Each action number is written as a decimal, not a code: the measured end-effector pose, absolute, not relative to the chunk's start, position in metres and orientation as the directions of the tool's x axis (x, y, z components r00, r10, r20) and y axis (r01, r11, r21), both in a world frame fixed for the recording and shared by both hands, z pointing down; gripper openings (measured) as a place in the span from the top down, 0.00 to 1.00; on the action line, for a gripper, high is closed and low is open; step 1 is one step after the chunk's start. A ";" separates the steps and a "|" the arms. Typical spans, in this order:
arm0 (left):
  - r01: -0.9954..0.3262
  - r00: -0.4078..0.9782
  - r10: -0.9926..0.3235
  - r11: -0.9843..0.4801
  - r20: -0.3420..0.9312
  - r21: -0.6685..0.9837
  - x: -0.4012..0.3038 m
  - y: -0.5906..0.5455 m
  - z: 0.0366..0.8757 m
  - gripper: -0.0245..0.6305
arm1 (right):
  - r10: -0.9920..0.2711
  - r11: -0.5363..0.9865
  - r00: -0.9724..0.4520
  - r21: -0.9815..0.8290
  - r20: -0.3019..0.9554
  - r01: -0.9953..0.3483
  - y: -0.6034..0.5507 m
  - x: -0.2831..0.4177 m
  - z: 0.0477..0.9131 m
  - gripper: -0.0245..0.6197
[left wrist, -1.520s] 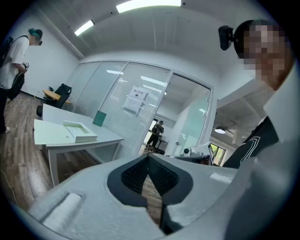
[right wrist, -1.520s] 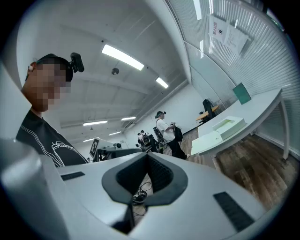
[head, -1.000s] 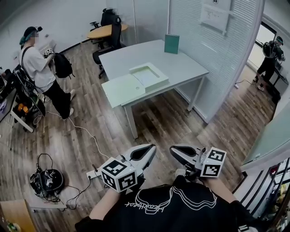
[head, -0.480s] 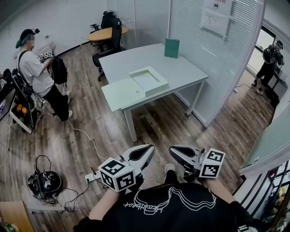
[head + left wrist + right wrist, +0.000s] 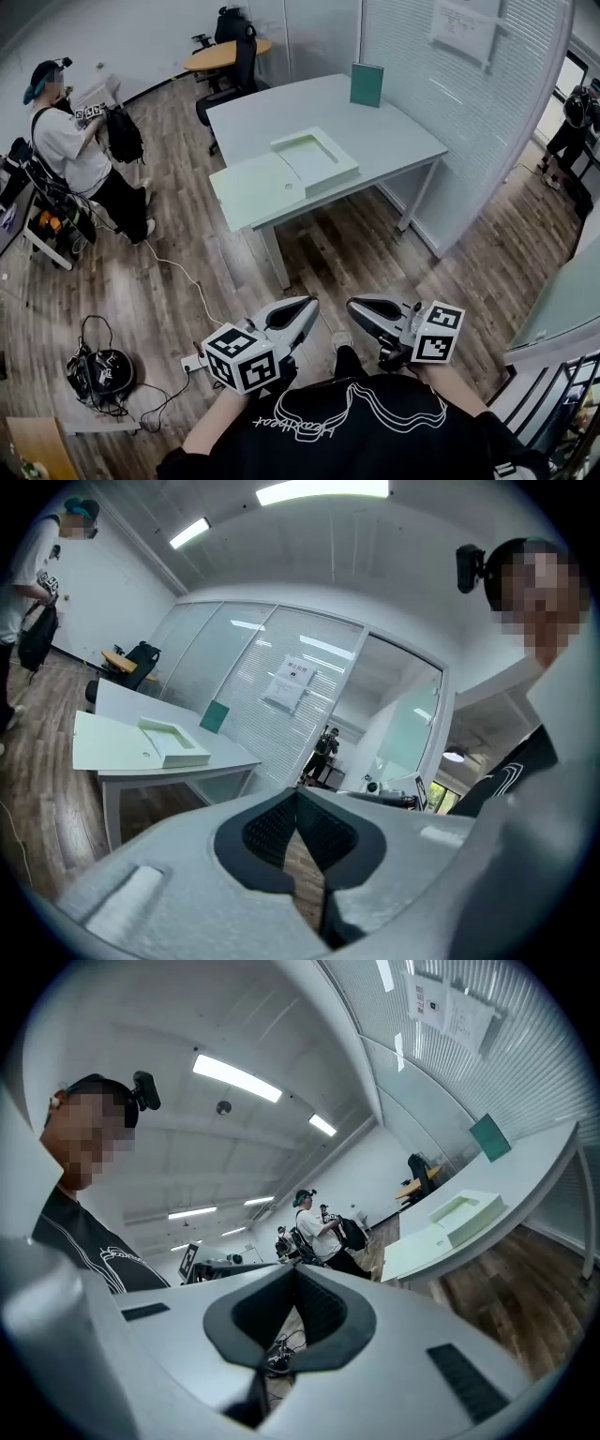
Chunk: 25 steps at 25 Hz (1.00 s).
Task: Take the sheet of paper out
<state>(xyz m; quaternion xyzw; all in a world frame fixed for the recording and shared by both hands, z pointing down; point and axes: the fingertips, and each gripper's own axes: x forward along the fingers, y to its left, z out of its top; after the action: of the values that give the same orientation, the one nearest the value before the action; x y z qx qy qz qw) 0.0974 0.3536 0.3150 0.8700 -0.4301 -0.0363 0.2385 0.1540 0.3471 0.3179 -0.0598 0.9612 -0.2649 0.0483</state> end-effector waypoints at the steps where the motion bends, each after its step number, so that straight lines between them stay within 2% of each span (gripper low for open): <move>1: -0.735 0.623 -0.768 -0.510 0.147 0.447 0.096 0.344 0.317 0.94 | -0.134 0.850 -0.989 -0.521 -0.062 -0.083 0.337 0.152 0.320 0.95; 16: -0.769 0.550 -0.807 -0.388 0.217 0.508 0.076 0.146 0.340 0.94 | -0.054 0.811 -0.996 -0.585 -0.070 -0.003 0.137 0.133 0.333 0.95; 25: -0.781 0.527 -0.826 -0.379 0.198 0.497 0.078 0.067 0.336 0.94 | -0.025 0.829 -0.996 -0.559 -0.086 0.028 0.055 0.131 0.327 0.95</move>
<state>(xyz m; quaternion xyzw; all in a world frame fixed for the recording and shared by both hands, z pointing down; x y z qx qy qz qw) 0.0782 0.0668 0.3358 0.8292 -0.4845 -0.0417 0.2756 0.1309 0.0550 0.3268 0.0007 0.9551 -0.2928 0.0448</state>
